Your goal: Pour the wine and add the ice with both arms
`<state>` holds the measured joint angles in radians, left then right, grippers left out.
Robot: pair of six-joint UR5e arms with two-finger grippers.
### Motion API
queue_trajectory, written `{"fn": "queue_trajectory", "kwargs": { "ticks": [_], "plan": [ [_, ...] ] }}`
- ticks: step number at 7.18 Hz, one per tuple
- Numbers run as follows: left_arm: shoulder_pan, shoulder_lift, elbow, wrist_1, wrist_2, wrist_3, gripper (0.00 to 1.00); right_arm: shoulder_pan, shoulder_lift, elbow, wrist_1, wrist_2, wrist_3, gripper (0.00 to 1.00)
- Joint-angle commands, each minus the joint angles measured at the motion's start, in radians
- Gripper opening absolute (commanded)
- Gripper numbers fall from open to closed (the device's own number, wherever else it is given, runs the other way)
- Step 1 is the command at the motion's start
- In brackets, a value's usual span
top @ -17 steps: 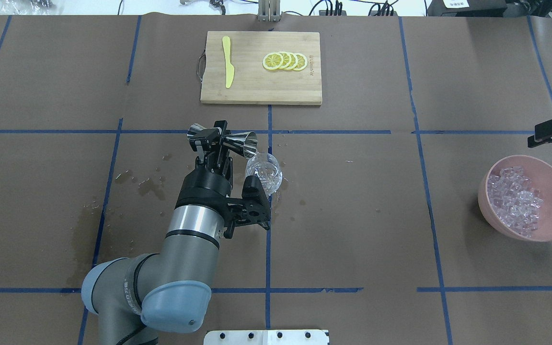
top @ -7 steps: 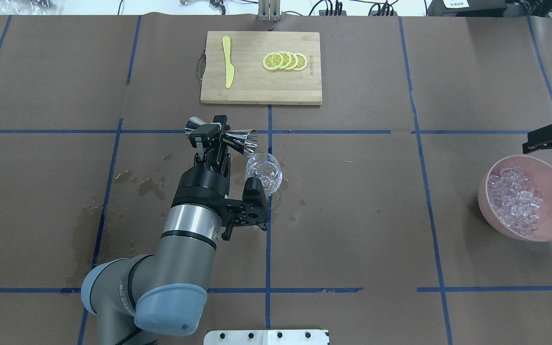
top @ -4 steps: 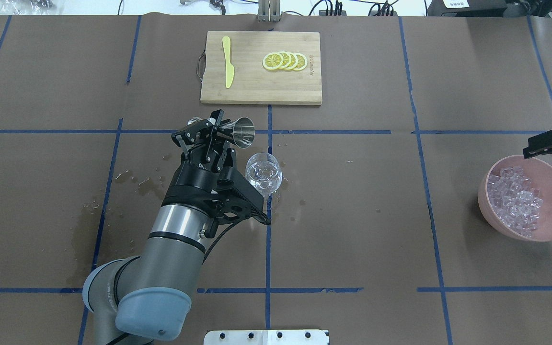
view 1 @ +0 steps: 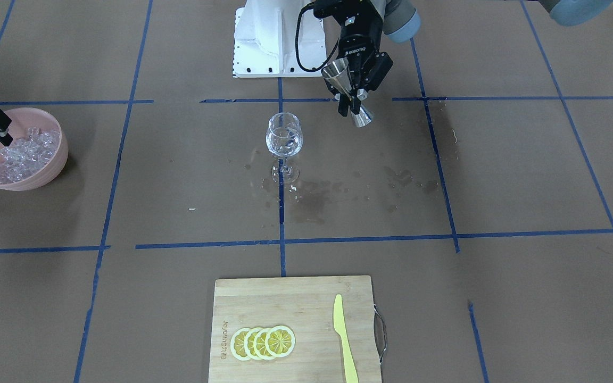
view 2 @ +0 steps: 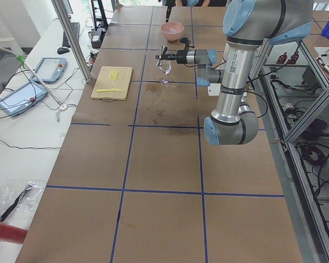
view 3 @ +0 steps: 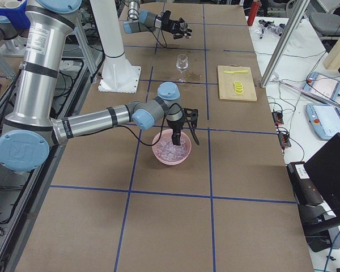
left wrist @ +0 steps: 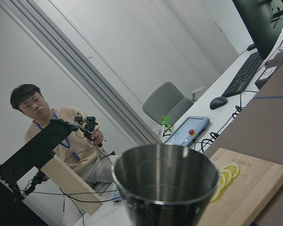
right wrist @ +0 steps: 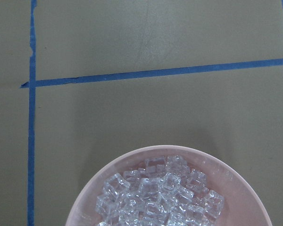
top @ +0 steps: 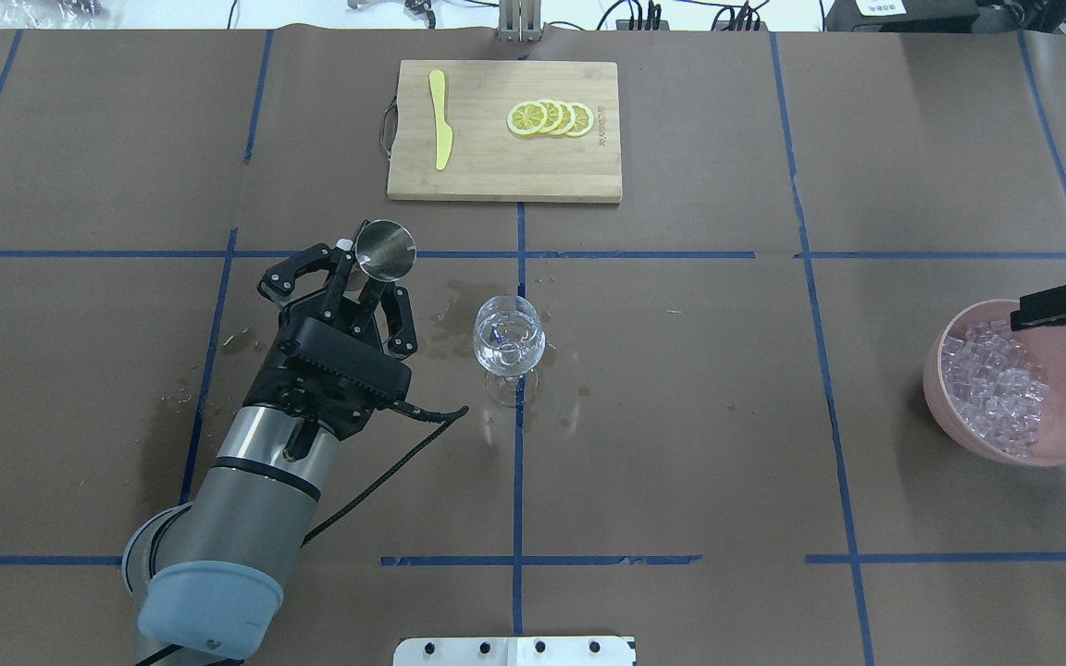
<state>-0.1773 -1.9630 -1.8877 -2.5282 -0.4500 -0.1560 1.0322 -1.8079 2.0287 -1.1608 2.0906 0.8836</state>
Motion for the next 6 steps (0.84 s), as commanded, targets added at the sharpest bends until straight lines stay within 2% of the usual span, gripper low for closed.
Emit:
{"fn": "queue_trajectory", "kwargs": {
  "ticks": [1,3,6],
  "plan": [
    [-0.005,0.027,-0.002,-0.04,-0.027,-0.303,0.0,-0.03,-0.001,-0.002,0.004,-0.023,0.015,1.0],
    [-0.013,0.051,-0.022,-0.04,-0.033,-0.349,0.0,-0.055,-0.004,-0.011,0.004,-0.046,0.02,1.0],
    [-0.027,0.114,-0.022,-0.04,-0.064,-0.596,0.0,-0.081,-0.01,-0.025,0.007,-0.055,0.038,1.0]
  ]
}}
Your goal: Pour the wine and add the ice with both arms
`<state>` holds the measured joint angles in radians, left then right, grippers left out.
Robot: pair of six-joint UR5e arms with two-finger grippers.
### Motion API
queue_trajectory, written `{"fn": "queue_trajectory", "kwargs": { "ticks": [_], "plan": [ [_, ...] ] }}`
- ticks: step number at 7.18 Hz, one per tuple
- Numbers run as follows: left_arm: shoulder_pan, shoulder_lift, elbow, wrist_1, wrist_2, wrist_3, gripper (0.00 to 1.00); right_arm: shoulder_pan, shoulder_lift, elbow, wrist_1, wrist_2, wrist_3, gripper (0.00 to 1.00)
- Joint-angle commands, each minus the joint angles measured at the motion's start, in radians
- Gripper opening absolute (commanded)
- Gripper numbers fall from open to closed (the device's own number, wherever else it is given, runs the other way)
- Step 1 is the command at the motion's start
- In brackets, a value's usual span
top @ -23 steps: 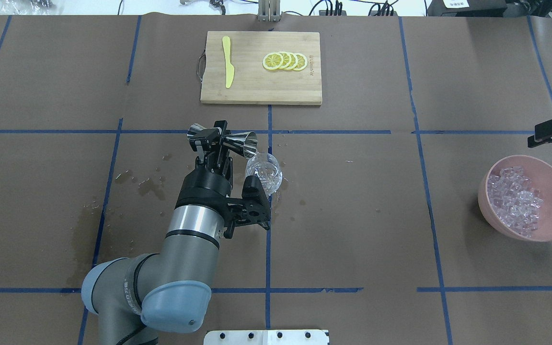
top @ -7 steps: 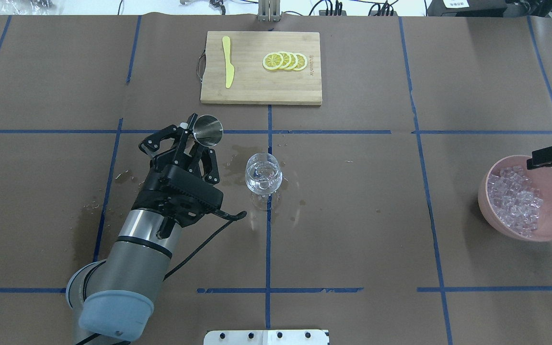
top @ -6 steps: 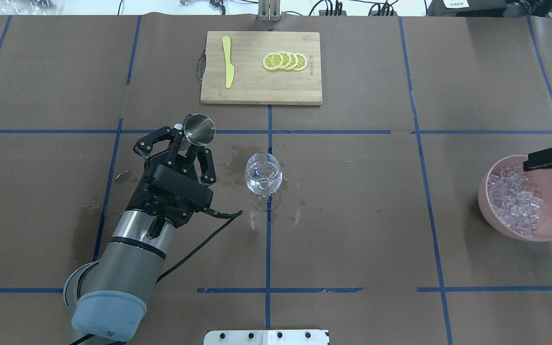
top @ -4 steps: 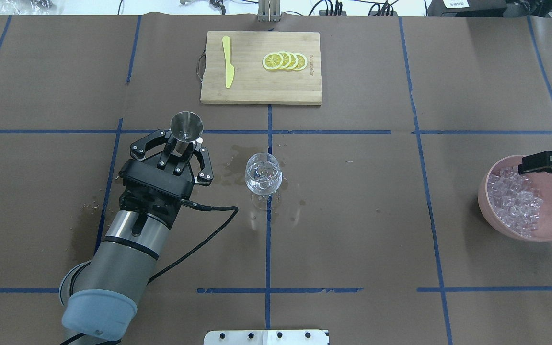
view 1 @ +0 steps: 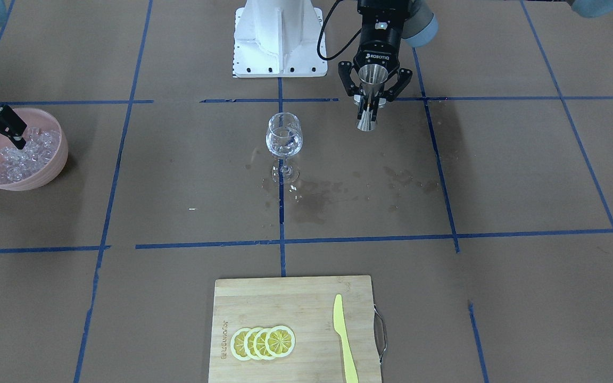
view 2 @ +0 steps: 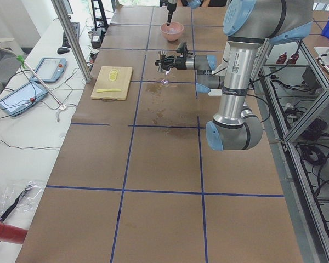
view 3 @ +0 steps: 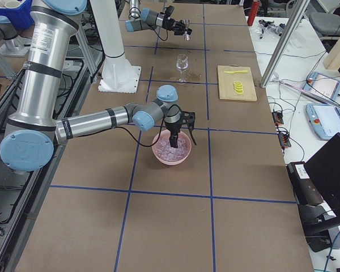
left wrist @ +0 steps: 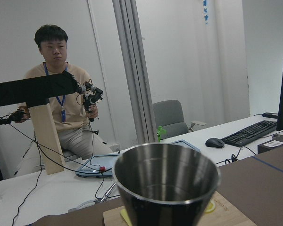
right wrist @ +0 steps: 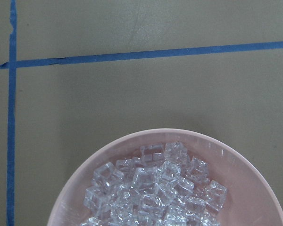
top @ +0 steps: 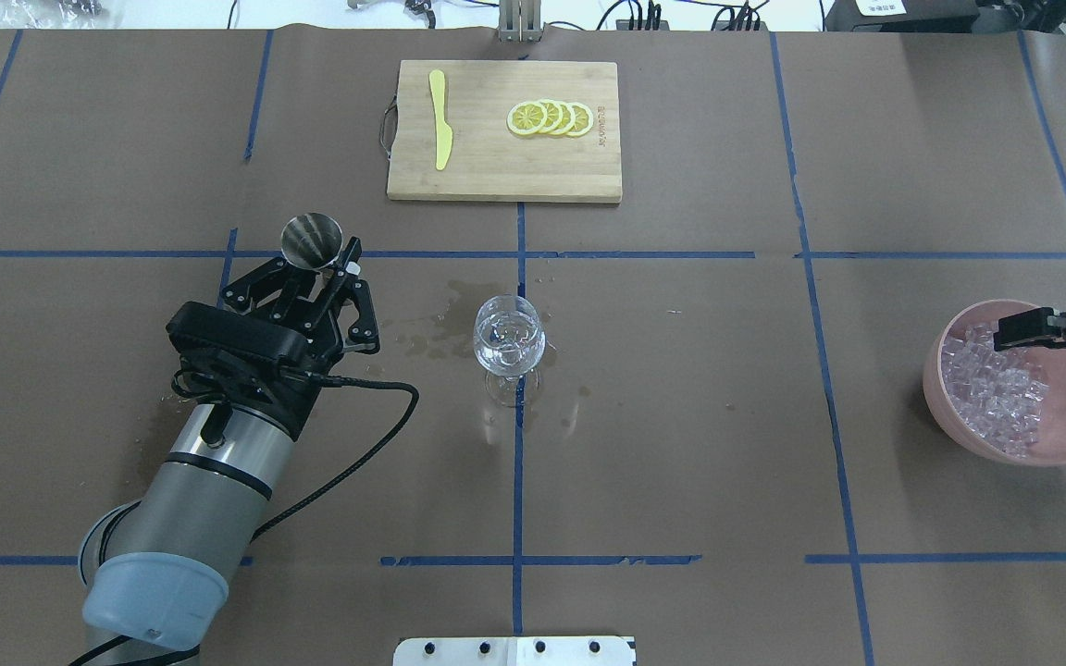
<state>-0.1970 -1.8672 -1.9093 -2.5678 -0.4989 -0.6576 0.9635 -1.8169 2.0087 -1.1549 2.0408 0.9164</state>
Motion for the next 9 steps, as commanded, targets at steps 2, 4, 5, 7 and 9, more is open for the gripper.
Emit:
{"fn": "queue_trajectory", "kwargs": {
  "ticks": [2,4,5,7,9],
  "plan": [
    [-0.013,0.063,-0.002,0.0,-0.026,-0.126,0.0,-0.031,-0.016,-0.01,0.001,-0.013,0.015,1.0],
    [-0.019,0.086,-0.002,0.0,-0.055,-0.157,0.0,-0.061,-0.016,-0.031,0.001,-0.039,0.027,1.0],
    [-0.028,0.12,-0.004,0.0,-0.078,-0.21,0.0,-0.066,-0.012,-0.041,0.001,-0.042,0.027,1.0],
    [-0.041,0.184,-0.028,-0.002,-0.09,-0.211,0.0,-0.066,-0.002,-0.051,0.001,-0.042,0.027,0.93],
    [-0.042,0.204,-0.034,-0.002,-0.092,-0.211,0.0,-0.071,-0.001,-0.056,0.0,-0.044,0.026,0.83]
  ]
}}
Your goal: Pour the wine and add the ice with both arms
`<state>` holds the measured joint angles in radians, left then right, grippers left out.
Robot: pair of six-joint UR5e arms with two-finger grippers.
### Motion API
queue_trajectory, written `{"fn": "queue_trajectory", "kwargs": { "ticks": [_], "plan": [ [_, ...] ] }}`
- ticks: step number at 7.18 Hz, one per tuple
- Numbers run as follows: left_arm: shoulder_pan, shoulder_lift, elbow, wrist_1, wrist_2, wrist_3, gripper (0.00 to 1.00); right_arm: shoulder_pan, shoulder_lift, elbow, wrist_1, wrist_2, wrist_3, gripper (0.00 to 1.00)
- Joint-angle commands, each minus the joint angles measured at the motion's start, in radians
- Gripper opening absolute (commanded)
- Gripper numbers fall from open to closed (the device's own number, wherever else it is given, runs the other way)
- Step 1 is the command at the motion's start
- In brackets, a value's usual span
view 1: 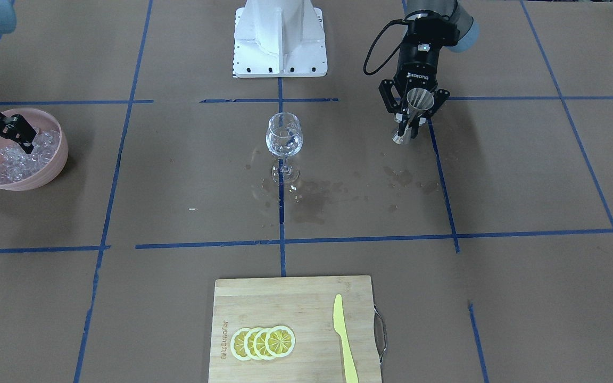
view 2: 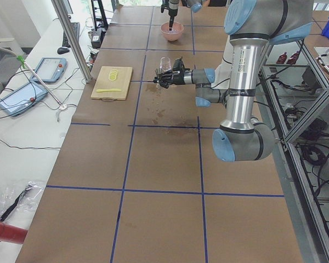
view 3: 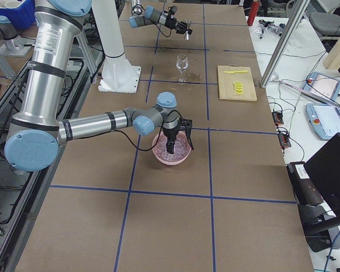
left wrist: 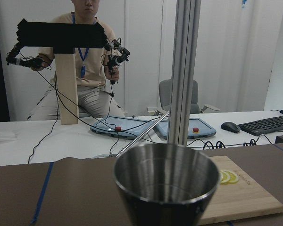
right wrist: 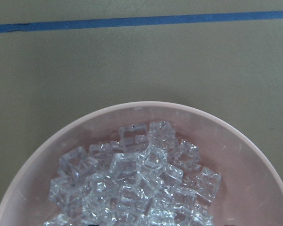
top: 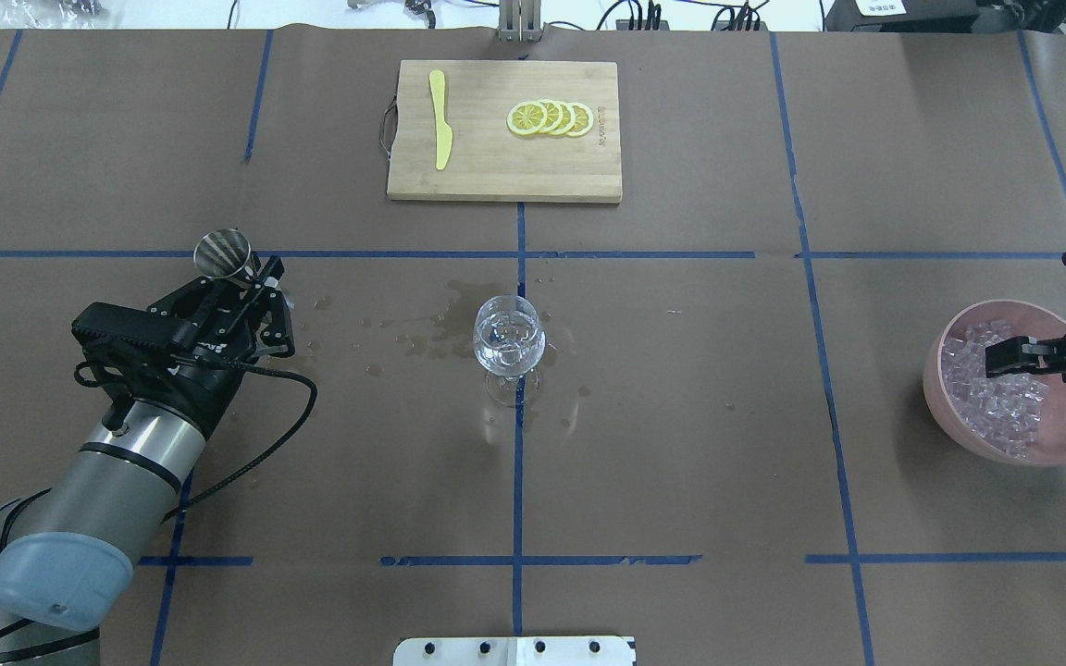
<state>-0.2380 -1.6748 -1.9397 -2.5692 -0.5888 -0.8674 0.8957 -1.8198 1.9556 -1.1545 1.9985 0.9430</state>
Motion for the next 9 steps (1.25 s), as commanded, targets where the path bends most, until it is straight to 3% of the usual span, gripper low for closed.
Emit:
{"fn": "queue_trajectory", "kwargs": {
  "ticks": [1,3,4,7,9],
  "plan": [
    [-0.001,0.017,-0.005,0.0,-0.002,-0.001,0.0,-0.006,0.002,-0.01,-0.002,-0.001,-0.003,0.8],
    [-0.004,0.035,-0.005,0.0,-0.003,-0.004,0.0,-0.015,0.014,-0.024,-0.004,-0.001,-0.003,0.78],
    [-0.004,0.055,-0.007,0.0,-0.011,-0.013,0.0,-0.02,0.019,-0.026,-0.005,-0.001,-0.003,0.7],
    [-0.004,0.063,-0.008,-0.009,-0.016,-0.025,0.0,-0.017,0.02,-0.021,-0.005,0.006,-0.013,0.22],
    [-0.004,0.063,-0.008,-0.009,-0.014,-0.025,0.0,-0.012,0.016,-0.015,-0.005,0.006,-0.021,0.06]
  ]
}}
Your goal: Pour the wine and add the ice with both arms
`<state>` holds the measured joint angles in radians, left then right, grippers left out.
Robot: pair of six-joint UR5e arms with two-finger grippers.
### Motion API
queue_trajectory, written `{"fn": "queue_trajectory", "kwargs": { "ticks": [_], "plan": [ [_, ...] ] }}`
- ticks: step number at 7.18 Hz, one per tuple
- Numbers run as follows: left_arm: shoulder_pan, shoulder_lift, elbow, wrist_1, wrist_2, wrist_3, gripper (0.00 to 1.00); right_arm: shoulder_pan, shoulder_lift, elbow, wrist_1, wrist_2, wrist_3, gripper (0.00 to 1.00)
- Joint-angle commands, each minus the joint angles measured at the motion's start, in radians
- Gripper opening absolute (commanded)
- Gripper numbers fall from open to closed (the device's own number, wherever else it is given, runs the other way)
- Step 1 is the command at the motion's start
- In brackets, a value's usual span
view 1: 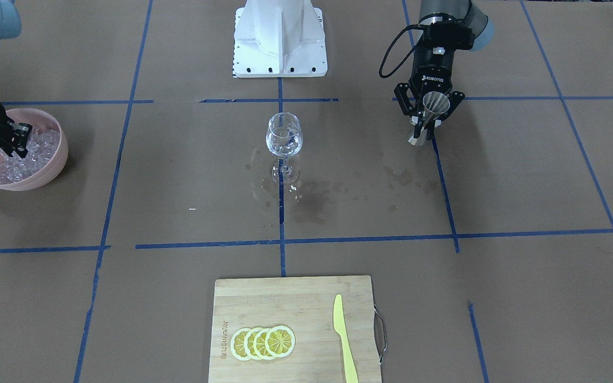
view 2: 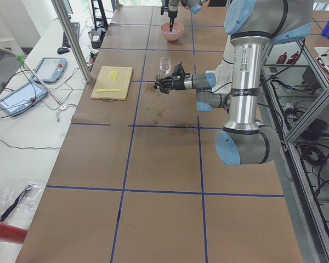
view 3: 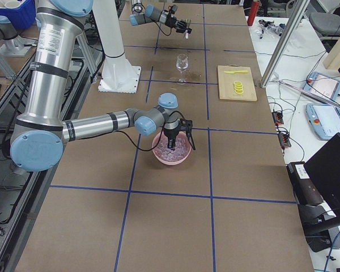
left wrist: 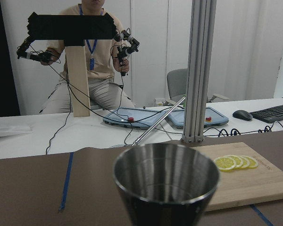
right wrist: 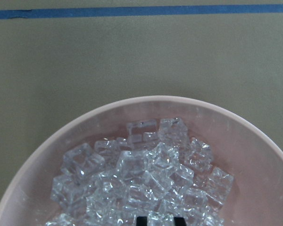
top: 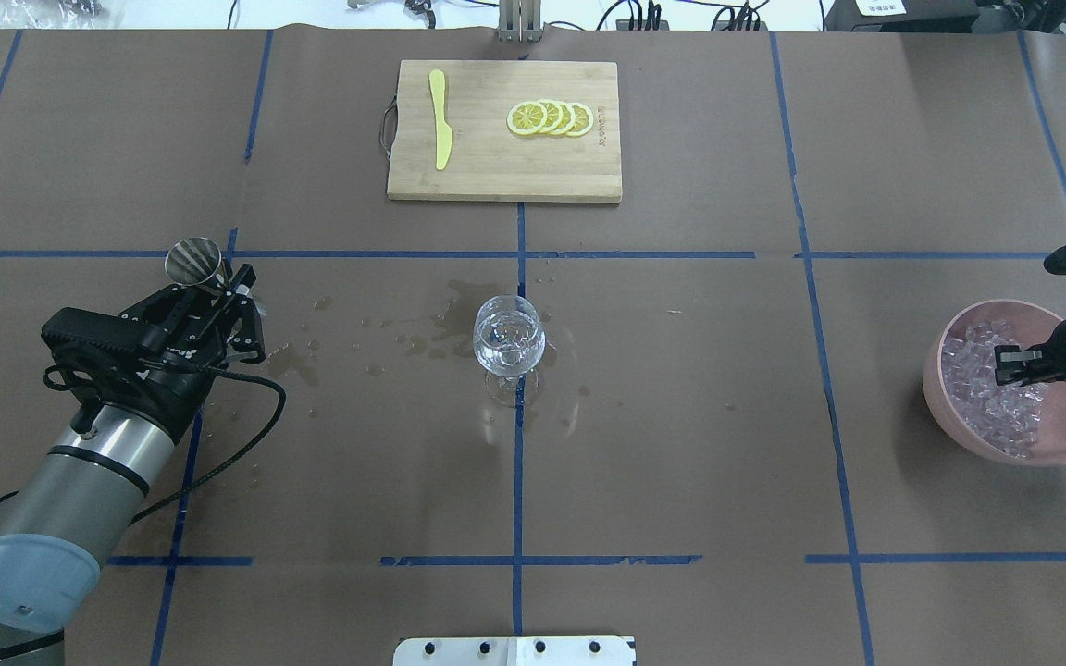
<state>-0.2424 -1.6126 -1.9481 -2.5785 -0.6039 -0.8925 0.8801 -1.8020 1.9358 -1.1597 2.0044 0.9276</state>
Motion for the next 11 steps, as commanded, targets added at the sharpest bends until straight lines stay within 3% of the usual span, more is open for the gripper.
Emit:
{"fn": "queue_trajectory", "kwargs": {
  "ticks": [1,3,4,8,9,10,11],
  "plan": [
    [0.0,-0.001,-0.003,0.0,0.0,0.0,0.0,0.01,-0.007,0.041,-0.005,0.014,-0.006,0.0],
    [-0.002,0.02,-0.008,0.0,-0.039,-0.057,0.0,0.063,-0.011,0.104,-0.017,0.063,-0.006,0.0],
    [0.0,0.098,-0.012,0.0,-0.069,-0.092,0.0,0.065,-0.007,0.124,-0.018,0.076,-0.006,0.0],
    [0.0,0.163,0.043,0.009,-0.073,-0.218,0.0,0.094,0.003,0.193,-0.015,0.141,-0.004,0.0],
    [0.0,0.172,0.066,0.011,-0.073,-0.312,0.0,0.096,0.004,0.218,-0.014,0.145,0.002,0.0],
    [0.0,0.172,0.084,0.009,-0.071,-0.562,0.0,0.096,0.012,0.229,-0.008,0.145,0.005,0.0],
    [0.002,0.172,0.092,0.012,-0.066,-0.6,0.0,0.096,0.022,0.239,-0.008,0.149,0.01,0.0]
  ]
}}
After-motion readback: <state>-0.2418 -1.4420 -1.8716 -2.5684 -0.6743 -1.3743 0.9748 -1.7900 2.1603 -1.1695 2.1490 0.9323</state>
